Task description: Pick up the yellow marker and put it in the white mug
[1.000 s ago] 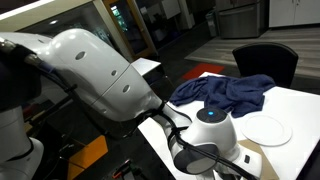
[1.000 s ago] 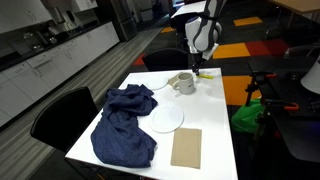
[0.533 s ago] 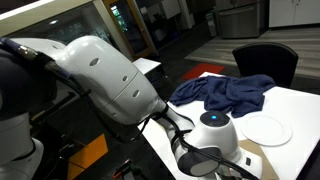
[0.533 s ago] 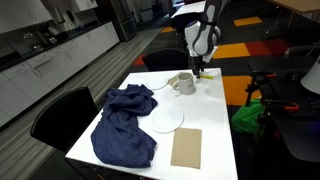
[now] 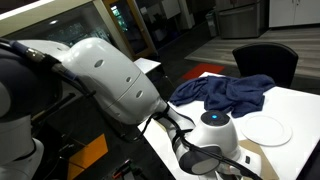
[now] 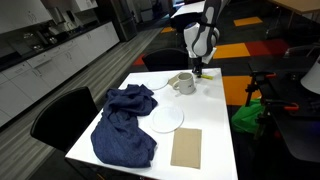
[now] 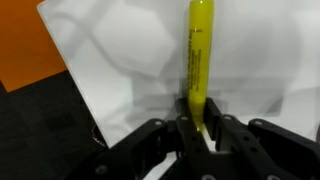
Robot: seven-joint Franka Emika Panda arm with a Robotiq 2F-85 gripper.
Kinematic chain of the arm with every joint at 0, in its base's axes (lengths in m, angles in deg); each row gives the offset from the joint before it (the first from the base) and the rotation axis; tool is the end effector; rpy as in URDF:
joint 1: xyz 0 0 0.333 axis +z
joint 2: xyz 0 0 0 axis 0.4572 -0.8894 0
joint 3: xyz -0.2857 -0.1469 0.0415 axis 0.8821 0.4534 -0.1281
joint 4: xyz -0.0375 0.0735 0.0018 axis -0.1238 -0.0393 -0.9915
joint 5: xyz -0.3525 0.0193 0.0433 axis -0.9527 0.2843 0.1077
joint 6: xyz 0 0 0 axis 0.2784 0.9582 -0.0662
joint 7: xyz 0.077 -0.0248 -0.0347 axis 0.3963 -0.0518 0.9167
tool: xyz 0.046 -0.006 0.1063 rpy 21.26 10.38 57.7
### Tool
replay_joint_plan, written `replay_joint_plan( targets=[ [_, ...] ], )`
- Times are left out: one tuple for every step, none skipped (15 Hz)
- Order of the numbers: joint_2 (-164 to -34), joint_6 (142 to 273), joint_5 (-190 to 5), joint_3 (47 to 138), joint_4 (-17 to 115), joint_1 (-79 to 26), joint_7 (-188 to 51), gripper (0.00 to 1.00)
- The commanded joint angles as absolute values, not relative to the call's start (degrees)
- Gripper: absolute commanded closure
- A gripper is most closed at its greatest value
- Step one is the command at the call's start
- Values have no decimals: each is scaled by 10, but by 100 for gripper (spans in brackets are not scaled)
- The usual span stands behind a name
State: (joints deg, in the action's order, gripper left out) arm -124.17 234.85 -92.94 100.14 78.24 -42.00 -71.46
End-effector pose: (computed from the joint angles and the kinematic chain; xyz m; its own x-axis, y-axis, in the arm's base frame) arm 0.4871 -0.2407 0.1021 0.9296 -0.3681 -0.0183 -0.3616 -0.9205 0.1481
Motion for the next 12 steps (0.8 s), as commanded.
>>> replay_joint_plan(
  targets=[
    [-1237,2318,-920,998,774,-427,-732,95],
    [-1229,2305,-921,1003,778,-422,-728,95],
    [-1221,2308,-923,1008,784,-417,-725,95],
    [-1211,2306,-925,1016,791,-408,-715,95],
    [-1205,2306,-926,1022,795,-403,-710,95],
    [-1196,2305,-927,1030,800,-395,-701,95],
    [-1189,2302,-930,1038,802,-387,-694,95],
    [-1181,2299,-933,1045,805,-381,-692,95],
    [-1174,2296,-937,1050,806,-376,-693,95],
    [-1167,2292,-941,1055,807,-370,-692,95],
    [-1157,2288,-946,1057,811,-364,-695,95],
    [-1146,2285,-949,1058,816,-359,-697,95]
  ],
)
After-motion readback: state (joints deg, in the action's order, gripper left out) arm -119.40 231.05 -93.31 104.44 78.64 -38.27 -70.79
